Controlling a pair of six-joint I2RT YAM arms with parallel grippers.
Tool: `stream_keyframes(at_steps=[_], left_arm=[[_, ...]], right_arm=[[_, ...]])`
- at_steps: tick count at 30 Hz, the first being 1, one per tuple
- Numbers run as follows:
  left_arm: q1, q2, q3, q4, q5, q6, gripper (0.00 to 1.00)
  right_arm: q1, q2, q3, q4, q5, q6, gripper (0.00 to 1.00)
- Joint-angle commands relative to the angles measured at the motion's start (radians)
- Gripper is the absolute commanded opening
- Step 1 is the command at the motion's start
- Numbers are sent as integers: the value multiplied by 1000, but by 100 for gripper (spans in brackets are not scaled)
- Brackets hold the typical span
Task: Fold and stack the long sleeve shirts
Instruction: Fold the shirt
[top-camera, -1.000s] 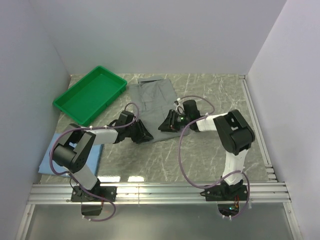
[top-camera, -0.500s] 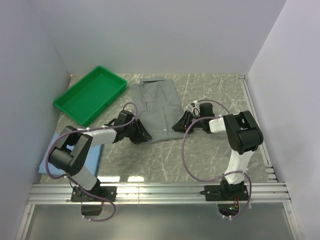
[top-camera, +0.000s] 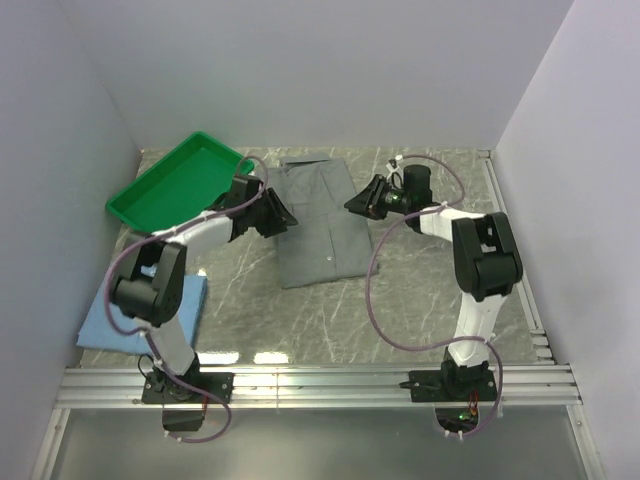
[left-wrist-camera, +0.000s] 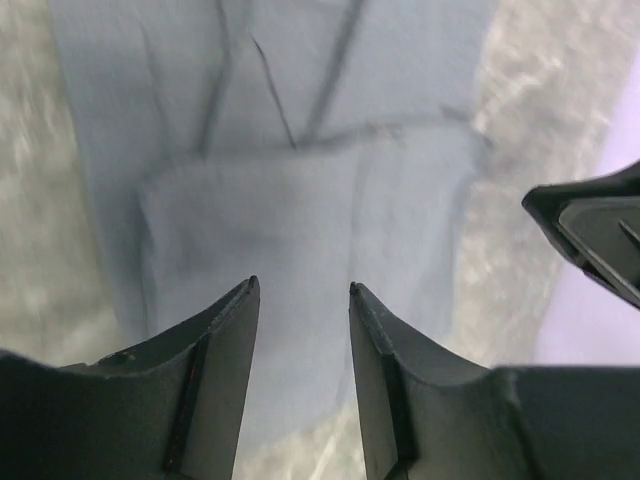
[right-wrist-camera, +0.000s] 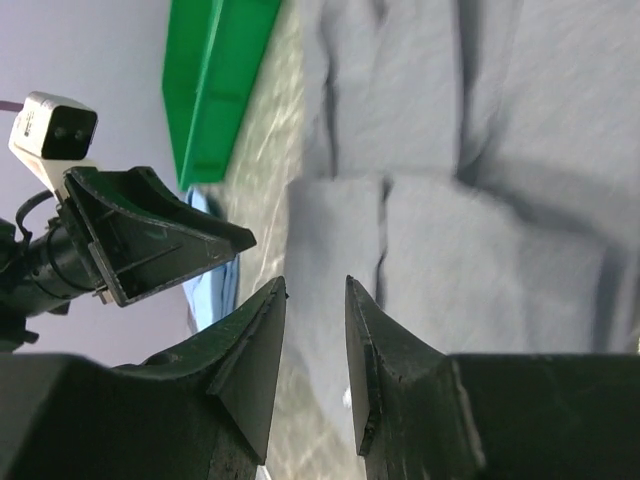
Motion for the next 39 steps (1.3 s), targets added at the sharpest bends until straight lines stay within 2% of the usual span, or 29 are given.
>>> stream_keyframes(at_steps=[1,5,9,14,16,19,21,25,26,28,31,35,39], left_arm=[[16,122,85,1,21,42,47],[31,214,118,-6,3,44,46],[57,243,58,13,-22,35,43],[83,173,26,-26,-31,48,43],[83,110,49,-46,-43,65,45],[82,43,112,-118,-91,137,53],[82,33,186,-184,-131,180,63],[82,64,308,-241,-224,291,79],[83,74,329,-243,-230,327,86],[80,114,380,-234,-226,381,89],[74,183,449,-236,-212,438,90],[53,272,504,-226,-241,501,81],[24,363,544,-221,-246,539,78]], right_arm=[[-12,113,57,39,25,61,38],[-35,180,59,95,54,113,38],[-61,202,35,92,92,118,38],[-71,152,61,-71,138,0,37],[-69,77,50,-123,170,-32,38],[-57,-55,5,-189,221,-66,38],[-41,-146,-33,-232,267,-76,39],[29,-287,-132,-331,333,-57,42],[67,-313,-169,-351,359,-51,43],[113,-382,-203,-416,439,-25,45],[176,-467,-272,-454,523,59,48],[219,-588,-441,-392,575,187,49],[232,-700,-522,-390,634,239,54]])
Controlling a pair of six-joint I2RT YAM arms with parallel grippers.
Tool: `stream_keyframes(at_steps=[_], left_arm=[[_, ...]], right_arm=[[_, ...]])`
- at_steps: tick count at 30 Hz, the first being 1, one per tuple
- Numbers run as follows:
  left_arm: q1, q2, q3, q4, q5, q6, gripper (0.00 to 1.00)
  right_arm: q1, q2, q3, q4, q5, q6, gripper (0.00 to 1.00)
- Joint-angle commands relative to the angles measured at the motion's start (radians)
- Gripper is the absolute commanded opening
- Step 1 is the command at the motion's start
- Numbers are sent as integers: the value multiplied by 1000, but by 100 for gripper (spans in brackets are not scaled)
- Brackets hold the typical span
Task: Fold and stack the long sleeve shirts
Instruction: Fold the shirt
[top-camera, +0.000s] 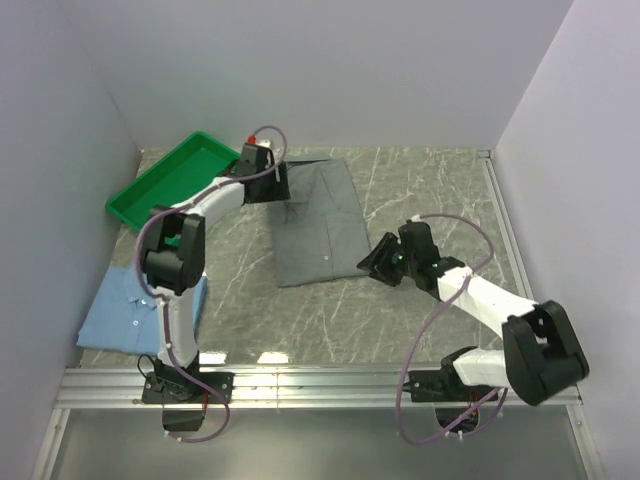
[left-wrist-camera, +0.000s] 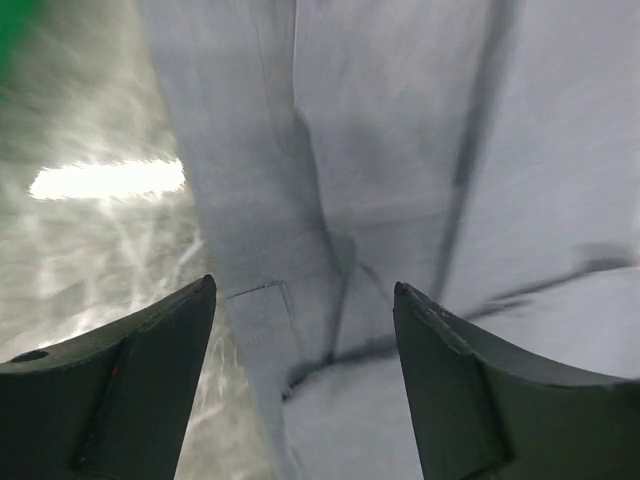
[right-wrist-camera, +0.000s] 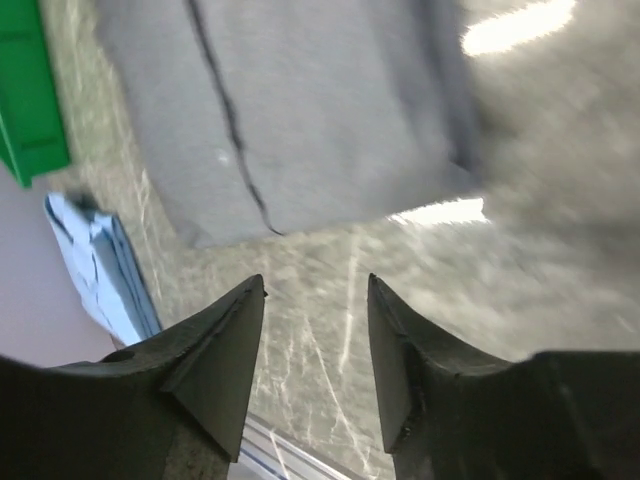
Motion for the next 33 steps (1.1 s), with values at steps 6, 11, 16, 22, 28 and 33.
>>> stream_keyframes(at_steps=[6,11,16,22,28,33], left_arm=[[-57,160,54,-34,-86,74,69],[-66,145,-30,-34,-98,18,68],[-67,84,-139,-45,-78,-121,66],[-74,-33,-345,-62,0,-340,64],[-191,-215,-599,18,134,-566,64],[-365,-370,-707,58,168,-666,73]], right_arm=[[6,-77,-149,88,30,167,54],[9,-28,-194,231,42,235,55],[-11,100,-180,312,40,255,54],[-112,206,-139,364,19,220,53],[-233,402,128,227,-87,5,50],[-247,552,338,110,-124,-154,48]])
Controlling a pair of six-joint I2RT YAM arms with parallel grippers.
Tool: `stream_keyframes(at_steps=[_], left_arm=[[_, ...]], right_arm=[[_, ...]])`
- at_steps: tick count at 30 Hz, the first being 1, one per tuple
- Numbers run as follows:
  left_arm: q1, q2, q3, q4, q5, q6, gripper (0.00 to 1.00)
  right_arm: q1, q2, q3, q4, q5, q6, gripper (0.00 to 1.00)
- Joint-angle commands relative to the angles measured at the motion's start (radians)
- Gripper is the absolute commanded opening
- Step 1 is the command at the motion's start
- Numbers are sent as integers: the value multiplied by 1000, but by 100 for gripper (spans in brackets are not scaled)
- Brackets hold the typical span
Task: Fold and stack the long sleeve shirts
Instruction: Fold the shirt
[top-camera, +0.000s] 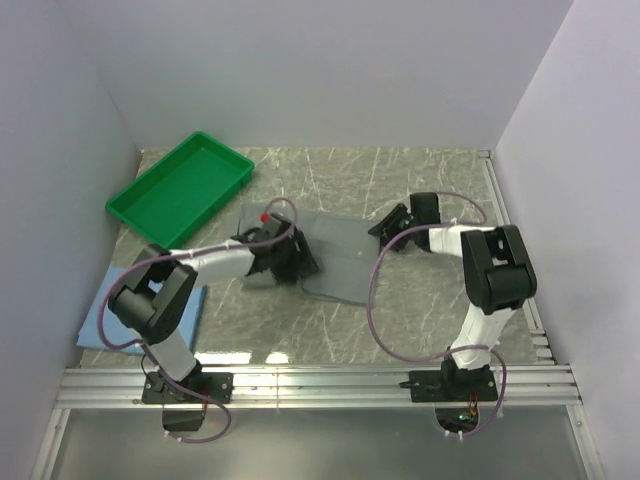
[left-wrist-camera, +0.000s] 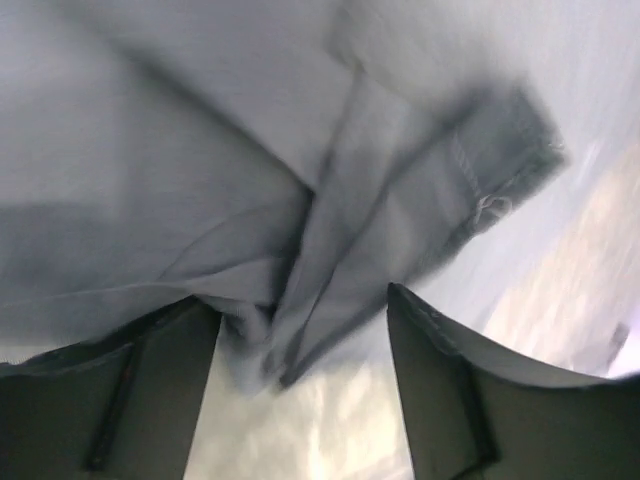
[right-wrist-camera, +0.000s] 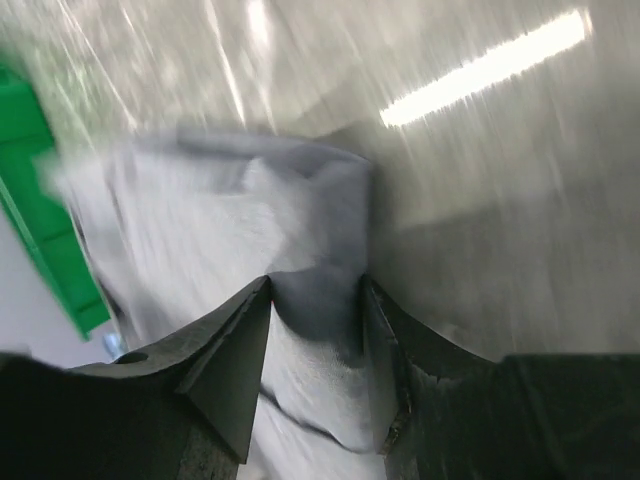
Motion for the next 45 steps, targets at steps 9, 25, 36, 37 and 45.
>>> stream_keyframes(at_steps=[9,25,36,37,45], left_arm=[[-119,-218,54,-382,-308,-52,81],[-60,-167,-39,-381,-333,20,62],[7,-115,-4,-422,-408,110,63],[3,-130,16,-422,-417,120,64],[-233,-242,162,-378,-532,274,88]], right_arm=[[-1,-109,197,-307,73,-346,53],[36,-413,-171,-310,-151,-378,42],[34,-284,-171,-364,-128,-386,41],[34,-335,-165,-379,-113,-391,41],[19,-640,-70,-566,165,-400,51]])
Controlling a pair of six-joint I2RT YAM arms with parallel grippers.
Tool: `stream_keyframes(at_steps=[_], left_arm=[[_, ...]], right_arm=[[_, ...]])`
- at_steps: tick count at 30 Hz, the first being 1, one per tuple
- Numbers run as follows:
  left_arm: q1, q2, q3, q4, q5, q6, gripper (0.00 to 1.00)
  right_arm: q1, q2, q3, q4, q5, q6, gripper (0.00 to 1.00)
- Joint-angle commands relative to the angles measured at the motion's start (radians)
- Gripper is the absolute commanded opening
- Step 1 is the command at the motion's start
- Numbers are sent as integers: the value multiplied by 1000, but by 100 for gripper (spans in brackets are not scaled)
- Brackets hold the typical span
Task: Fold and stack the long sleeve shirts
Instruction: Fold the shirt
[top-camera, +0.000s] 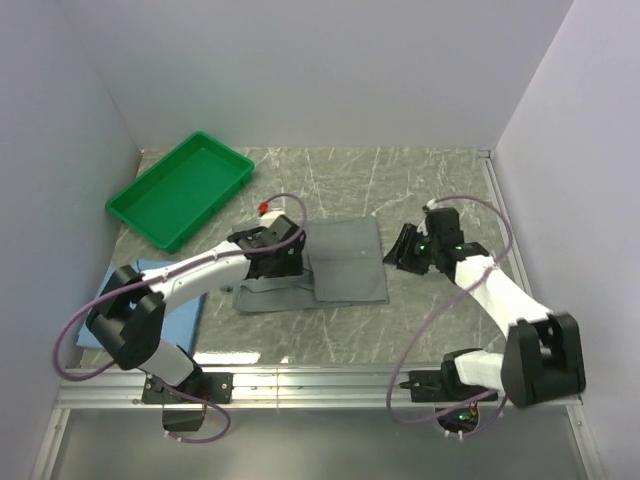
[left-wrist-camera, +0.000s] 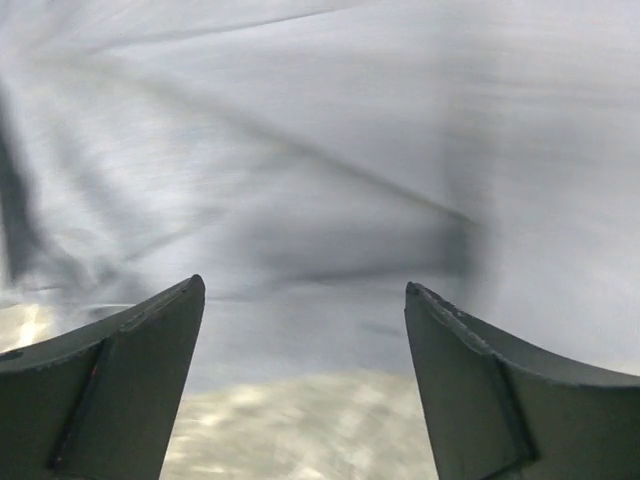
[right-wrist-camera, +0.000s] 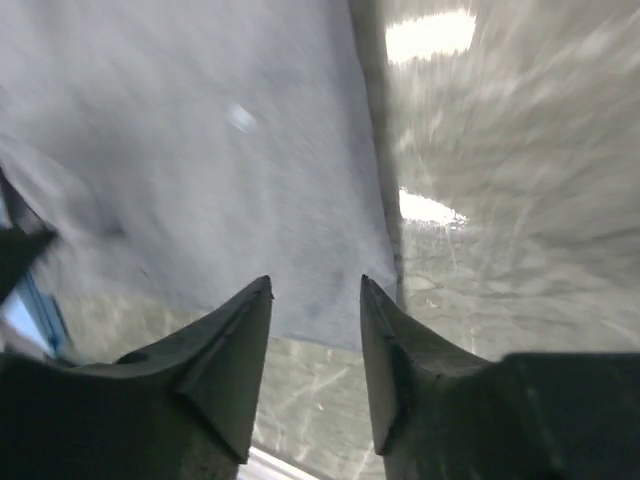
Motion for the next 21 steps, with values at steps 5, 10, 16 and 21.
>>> stream_keyframes(at_steps=[5,10,16,21], left_arm=[[-267,-32,138,171,-26,215,92],[-380,161,285,211,-18,358,90],[-471,364,436,257,28,510,85],[-503,485,525,250,43,587,74]], right_arm=[[-36,-254,114,-182,275,81,82],[-70,-368,142,-286,422,162,100],[-108,-444,159,-340,473,176,100],[-116,-484,153,-353,494,190,100]])
